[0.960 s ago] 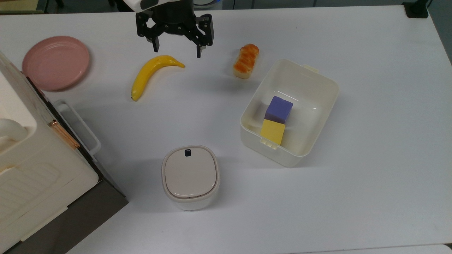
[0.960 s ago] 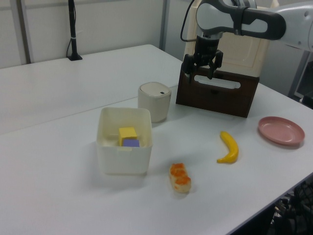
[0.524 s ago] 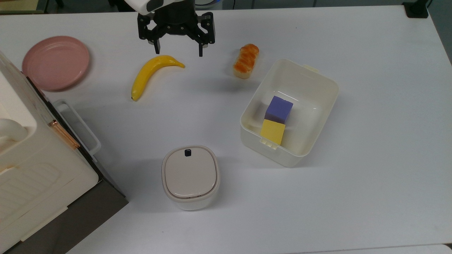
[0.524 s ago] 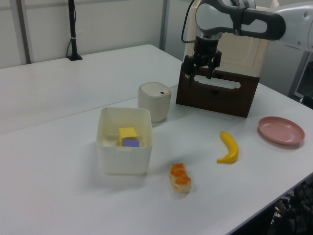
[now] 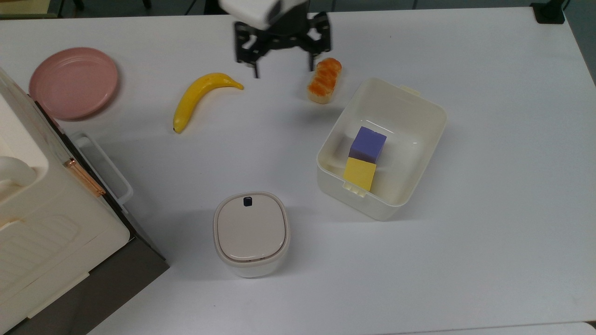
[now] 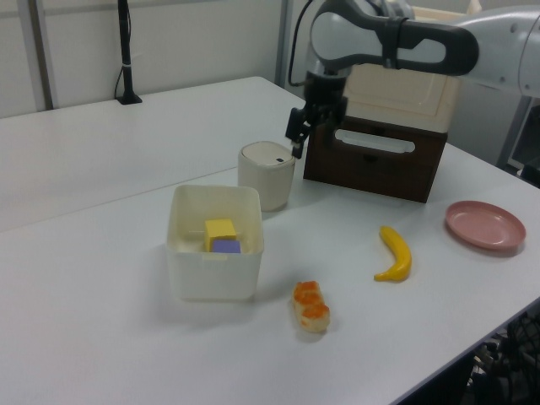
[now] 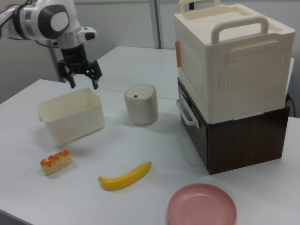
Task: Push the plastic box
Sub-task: 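Move the gripper toward the rim of the cream plastic box, then lower the gripper against the box rim and push the box away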
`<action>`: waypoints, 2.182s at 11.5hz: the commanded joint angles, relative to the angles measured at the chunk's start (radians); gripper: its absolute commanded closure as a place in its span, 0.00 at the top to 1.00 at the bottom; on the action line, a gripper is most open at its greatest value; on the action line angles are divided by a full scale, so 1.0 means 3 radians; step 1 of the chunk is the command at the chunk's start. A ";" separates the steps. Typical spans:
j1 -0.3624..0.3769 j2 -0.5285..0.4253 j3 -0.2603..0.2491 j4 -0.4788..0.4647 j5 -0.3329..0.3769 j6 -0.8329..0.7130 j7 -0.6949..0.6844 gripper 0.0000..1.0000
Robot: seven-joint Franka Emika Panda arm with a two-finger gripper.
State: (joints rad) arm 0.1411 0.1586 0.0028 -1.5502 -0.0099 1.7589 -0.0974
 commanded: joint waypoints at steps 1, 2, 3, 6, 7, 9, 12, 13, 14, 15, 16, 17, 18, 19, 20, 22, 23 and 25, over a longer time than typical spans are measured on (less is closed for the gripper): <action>0.0169 0.0095 -0.0040 -0.0022 0.0191 0.0246 -0.0737 1.00; 0.0169 0.0141 -0.0040 -0.0017 0.0191 0.0247 -0.1053 1.00; 0.0169 0.0162 -0.0040 -0.0023 0.0171 0.0247 -0.1491 1.00; 0.0169 0.0213 -0.0045 -0.0099 0.0039 0.0227 -0.2297 1.00; 0.0179 0.0263 -0.0045 -0.0150 -0.0089 0.0232 -0.2420 1.00; 0.0266 0.0381 -0.0060 -0.0176 -0.0131 0.0263 -0.2452 1.00; 0.0352 0.0433 -0.0060 -0.0196 -0.0177 0.0263 -0.2595 1.00; 0.0388 0.0509 -0.0060 -0.0201 -0.0187 0.0273 -0.2570 1.00; 0.0429 0.0555 -0.0060 -0.0212 -0.0217 0.0359 -0.2554 1.00; 0.0475 0.0586 -0.0060 -0.0212 -0.0238 0.0390 -0.2549 1.00; 0.0521 0.0642 -0.0060 -0.0197 -0.0238 0.0396 -0.2544 1.00; 0.0557 0.0668 -0.0060 -0.0191 -0.0243 0.0472 -0.2478 1.00; 0.0588 0.0724 -0.0060 -0.0186 -0.0274 0.0558 -0.2417 1.00; 0.0639 0.0780 -0.0060 -0.0176 -0.0314 0.0615 -0.2355 1.00; 0.0665 0.0811 -0.0060 -0.0166 -0.0330 0.0651 -0.2304 1.00; 0.0741 0.0857 -0.0060 -0.0095 -0.0330 0.0657 -0.2192 1.00; 0.0757 0.0862 -0.0060 -0.0074 -0.0325 0.0657 -0.2181 1.00; 0.0777 0.0857 -0.0060 -0.0069 -0.0284 0.0651 -0.2008 1.00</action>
State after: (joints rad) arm 0.3516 0.4157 -0.0015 -1.5797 -0.0897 1.9415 -0.7686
